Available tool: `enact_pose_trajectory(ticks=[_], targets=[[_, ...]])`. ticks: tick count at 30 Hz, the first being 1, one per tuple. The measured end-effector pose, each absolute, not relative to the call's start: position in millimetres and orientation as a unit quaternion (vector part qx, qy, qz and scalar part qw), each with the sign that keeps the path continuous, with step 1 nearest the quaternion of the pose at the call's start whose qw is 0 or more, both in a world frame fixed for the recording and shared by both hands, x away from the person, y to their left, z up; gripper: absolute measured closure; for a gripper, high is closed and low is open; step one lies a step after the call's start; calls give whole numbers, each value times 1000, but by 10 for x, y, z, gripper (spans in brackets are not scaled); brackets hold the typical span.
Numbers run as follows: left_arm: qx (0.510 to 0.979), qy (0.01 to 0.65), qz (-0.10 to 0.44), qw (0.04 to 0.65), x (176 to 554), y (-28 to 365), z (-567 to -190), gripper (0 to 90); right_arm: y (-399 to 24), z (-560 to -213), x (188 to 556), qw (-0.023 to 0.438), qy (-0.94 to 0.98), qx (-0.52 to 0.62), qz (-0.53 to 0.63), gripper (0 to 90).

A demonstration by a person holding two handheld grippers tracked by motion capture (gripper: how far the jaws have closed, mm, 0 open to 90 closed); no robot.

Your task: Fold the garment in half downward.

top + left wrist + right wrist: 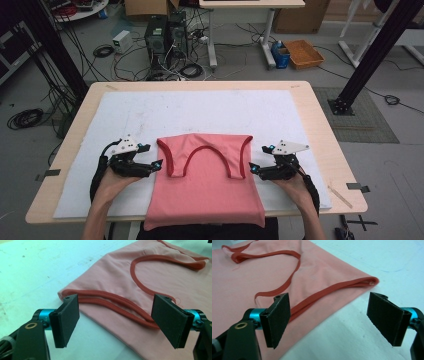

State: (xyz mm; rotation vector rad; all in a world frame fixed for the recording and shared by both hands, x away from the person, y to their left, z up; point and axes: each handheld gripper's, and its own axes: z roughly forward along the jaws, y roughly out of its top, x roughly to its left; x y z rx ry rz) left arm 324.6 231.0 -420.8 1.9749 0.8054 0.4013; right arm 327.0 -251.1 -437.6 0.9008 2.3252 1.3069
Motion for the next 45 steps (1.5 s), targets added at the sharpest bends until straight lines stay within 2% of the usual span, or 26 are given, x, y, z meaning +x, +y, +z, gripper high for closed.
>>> enact_pose_trajectory(ticks=[7, 11, 21, 26, 36, 45], targets=[[804, 335, 173, 460, 3406, 2266, -4072, 233, -2543, -4395, 3288, 170, 812, 325, 455, 190], [805, 348, 171, 450, 3593, 2275, -4020, 278, -2524, -4408, 3293, 169, 814, 323, 452, 190], [804, 420, 125, 401, 4134, 2280, -4260, 370, -2488, -4438, 3310, 167, 818, 324, 446, 190], [809, 430, 121, 381, 4175, 2256, -4360, 406, -2505, -4435, 3306, 166, 817, 325, 447, 190], [828, 407, 126, 364, 4126, 2208, -4411, 470, -2506, -4433, 3305, 168, 817, 326, 445, 191], [836, 387, 119, 371, 4091, 2186, -4412, 629, -2500, -4434, 3303, 170, 817, 326, 444, 191]])
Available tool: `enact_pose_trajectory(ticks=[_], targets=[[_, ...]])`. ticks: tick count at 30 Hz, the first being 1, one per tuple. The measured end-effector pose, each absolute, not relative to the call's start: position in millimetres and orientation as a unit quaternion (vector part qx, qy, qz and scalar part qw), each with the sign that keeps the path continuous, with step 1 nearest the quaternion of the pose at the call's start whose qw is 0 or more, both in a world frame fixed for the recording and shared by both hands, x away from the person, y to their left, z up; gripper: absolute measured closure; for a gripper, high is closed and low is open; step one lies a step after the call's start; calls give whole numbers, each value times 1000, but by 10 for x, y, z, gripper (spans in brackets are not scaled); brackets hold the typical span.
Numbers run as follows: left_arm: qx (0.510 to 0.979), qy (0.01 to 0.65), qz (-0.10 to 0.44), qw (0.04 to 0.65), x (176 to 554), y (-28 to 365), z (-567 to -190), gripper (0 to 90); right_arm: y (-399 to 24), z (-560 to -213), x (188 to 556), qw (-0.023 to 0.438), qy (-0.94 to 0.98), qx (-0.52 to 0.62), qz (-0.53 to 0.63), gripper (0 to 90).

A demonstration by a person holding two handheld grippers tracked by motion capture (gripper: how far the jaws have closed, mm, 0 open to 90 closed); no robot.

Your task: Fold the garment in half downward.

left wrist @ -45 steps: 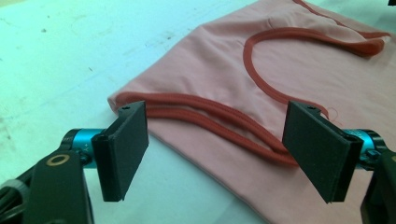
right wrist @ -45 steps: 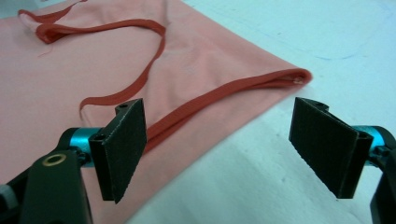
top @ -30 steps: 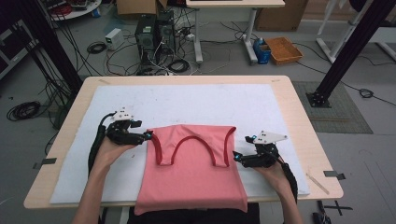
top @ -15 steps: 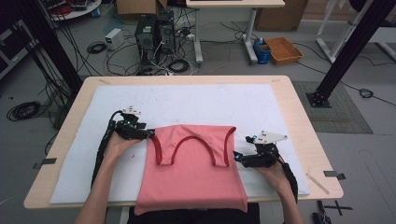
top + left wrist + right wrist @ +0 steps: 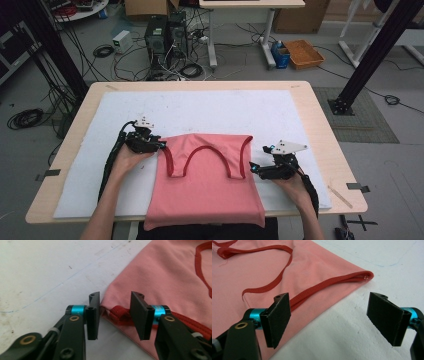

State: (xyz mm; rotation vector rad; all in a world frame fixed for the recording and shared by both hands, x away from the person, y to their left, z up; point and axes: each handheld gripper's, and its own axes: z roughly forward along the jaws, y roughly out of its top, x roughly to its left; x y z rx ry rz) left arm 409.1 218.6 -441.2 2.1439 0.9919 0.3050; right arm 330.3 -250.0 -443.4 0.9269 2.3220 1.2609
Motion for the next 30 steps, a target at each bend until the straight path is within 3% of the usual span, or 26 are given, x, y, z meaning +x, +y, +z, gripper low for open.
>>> enact_pose_trajectory(ticks=[4, 7, 18, 27, 30], targets=[[843, 372, 109, 374, 4085, 2180, -4410, 750, -2487, -4453, 3322, 167, 819, 326, 442, 191], [841, 373, 108, 378, 4080, 2171, -4415, 786, -2482, -4465, 3339, 166, 820, 331, 437, 191], [841, 370, 99, 383, 4098, 2202, -4426, 789, -2448, -4365, 3501, 168, 814, 345, 437, 191], [843, 367, 105, 379, 4090, 2190, -4420, 788, -2347, -4172, 3829, 167, 816, 352, 427, 196], [841, 368, 103, 382, 4093, 2193, -4425, 787, -2286, -4101, 3966, 162, 816, 351, 429, 234]])
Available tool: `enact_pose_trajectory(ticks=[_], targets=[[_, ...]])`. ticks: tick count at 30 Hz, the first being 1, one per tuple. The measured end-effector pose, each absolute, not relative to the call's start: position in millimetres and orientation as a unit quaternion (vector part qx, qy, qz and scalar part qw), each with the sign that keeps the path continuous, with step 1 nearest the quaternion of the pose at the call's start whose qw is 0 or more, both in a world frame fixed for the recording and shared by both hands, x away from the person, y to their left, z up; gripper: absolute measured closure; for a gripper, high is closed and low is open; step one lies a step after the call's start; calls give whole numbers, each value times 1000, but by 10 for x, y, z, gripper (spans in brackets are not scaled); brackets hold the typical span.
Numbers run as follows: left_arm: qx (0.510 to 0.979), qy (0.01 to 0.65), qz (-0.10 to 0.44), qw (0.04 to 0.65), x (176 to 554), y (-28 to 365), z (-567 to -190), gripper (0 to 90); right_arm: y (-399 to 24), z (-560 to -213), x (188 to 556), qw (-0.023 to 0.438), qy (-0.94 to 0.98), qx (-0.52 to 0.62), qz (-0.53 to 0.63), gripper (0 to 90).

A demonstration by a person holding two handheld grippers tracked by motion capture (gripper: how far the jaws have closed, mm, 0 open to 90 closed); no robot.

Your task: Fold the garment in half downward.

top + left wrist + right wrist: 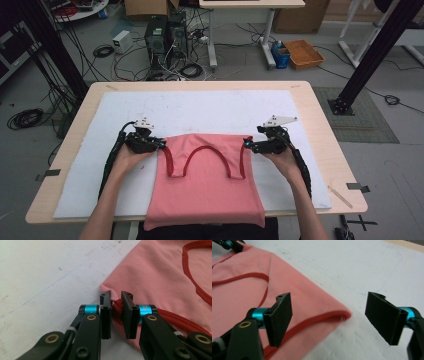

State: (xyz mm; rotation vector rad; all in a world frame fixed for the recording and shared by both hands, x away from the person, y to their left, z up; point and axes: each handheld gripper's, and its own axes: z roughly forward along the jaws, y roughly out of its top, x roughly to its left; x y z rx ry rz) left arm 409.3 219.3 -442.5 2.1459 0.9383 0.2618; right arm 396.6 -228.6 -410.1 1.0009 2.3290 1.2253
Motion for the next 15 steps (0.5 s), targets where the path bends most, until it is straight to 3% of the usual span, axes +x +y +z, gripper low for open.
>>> enact_pose_trajectory(ticks=[9, 15], targets=[[841, 368, 103, 383, 4092, 2193, -4426, 785, -2138, -4152, 4402, 160, 826, 366, 398, 294], [840, 367, 103, 385, 4096, 2199, -4431, 784, -2248, -4302, 4492, 122, 838, 386, 366, 296]])
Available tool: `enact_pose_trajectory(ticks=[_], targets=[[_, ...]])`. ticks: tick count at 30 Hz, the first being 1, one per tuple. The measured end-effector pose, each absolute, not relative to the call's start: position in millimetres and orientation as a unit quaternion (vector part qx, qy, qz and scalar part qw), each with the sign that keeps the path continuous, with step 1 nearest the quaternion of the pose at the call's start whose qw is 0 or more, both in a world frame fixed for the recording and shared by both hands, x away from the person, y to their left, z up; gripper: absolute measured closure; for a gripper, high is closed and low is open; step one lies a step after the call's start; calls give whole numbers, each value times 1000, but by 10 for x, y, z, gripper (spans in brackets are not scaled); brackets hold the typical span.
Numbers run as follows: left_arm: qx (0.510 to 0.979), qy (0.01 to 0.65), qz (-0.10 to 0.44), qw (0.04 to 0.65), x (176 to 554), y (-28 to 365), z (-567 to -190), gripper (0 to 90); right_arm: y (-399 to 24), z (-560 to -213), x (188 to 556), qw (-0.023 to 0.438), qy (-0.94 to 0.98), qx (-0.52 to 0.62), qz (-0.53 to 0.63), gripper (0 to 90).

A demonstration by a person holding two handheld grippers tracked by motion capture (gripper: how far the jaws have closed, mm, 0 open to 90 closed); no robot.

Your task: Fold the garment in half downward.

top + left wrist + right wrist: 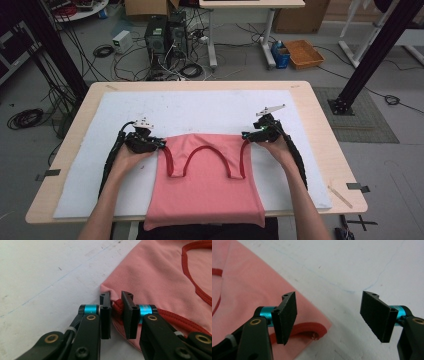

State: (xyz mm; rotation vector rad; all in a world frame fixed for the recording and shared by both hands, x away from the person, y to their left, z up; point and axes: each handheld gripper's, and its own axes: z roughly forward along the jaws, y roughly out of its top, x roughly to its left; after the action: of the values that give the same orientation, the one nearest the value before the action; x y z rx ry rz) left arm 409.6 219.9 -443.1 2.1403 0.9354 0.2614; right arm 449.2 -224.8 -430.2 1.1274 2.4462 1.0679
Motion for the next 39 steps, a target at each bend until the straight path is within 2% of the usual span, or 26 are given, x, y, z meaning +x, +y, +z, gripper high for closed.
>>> enact_pose_trajectory(ticks=[11, 19, 22, 26, 28, 39], targets=[[839, 368, 101, 389, 4093, 2209, -4437, 784, -2143, -4383, 4455, 119, 865, 369, 319, 383], [836, 369, 98, 395, 4093, 2222, -4449, 784, -2194, -4399, 4372, 112, 861, 365, 336, 505], [837, 368, 99, 393, 4094, 2223, -4447, 784, -2219, -4402, 4363, 108, 859, 366, 341, 585], [836, 369, 98, 393, 4092, 2222, -4447, 784, -2196, -4390, 4345, 99, 867, 350, 342, 744], [835, 370, 97, 395, 4093, 2222, -4449, 784, -2174, -4385, 4335, 97, 870, 342, 341, 779], [837, 370, 108, 388, 4072, 2193, -4426, 797, -2161, -4361, 4331, 99, 874, 335, 339, 808]])
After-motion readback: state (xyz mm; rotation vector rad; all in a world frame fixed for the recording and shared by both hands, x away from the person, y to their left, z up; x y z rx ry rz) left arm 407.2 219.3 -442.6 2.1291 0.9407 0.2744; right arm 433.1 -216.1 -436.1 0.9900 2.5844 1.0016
